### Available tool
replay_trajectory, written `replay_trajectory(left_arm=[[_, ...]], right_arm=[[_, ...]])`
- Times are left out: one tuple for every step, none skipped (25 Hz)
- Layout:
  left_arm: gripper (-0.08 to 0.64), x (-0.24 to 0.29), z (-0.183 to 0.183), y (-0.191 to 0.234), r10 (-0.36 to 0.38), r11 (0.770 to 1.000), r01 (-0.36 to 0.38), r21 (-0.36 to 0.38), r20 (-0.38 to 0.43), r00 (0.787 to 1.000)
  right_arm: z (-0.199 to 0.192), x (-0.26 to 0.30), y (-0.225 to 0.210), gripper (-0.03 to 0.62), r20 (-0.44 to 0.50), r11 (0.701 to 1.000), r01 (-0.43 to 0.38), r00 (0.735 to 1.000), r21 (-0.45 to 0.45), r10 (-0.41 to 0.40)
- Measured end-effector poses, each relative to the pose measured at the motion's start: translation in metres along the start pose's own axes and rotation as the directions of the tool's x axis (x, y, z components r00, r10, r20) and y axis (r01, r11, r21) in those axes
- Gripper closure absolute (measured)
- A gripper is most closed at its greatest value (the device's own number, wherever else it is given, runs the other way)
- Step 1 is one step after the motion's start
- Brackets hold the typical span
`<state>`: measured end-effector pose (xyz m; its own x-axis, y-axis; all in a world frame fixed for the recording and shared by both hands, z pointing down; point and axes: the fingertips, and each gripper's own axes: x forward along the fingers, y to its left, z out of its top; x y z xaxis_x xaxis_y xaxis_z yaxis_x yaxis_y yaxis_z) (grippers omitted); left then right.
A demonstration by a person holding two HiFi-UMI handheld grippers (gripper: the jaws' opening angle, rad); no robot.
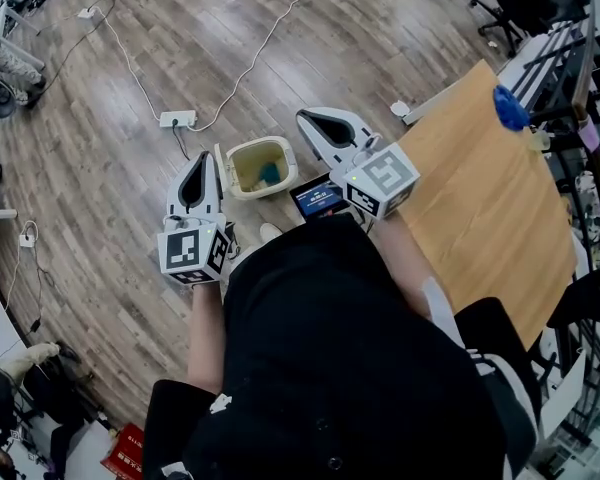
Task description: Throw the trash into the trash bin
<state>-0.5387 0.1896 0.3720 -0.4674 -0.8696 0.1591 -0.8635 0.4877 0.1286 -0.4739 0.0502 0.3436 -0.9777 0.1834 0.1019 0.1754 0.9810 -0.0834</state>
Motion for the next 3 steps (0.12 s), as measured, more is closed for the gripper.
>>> replay_trajectory(left_arm=[[0.552, -0.0005, -0.0002, 0.0044, -0.001, 1.000, 0.001, -0.003, -0.004, 1.000], [0.552, -0.0008, -0.0001, 0.0084, -0.002, 1.000, 0.002, -0.006, -0.008, 1.000], [0.552, -0.0010, 0.0000, 0.0122, -0.004, 1.000, 0.003, -0.008, -0.012, 1.000]], right_arm=[[0.0006, 0.0034, 0.0014, 0.595, -0.003, 1.000, 0.003, 1.000, 0.001, -0.003], [0.0013, 0.0064, 0.0024, 0.595, -0.005, 1.000, 0.007, 1.000, 0.002, -0.007], [0.0020, 0.0092, 0.0032, 0.595, -0.009, 1.000, 0.011, 1.000, 0.003, -0.010]])
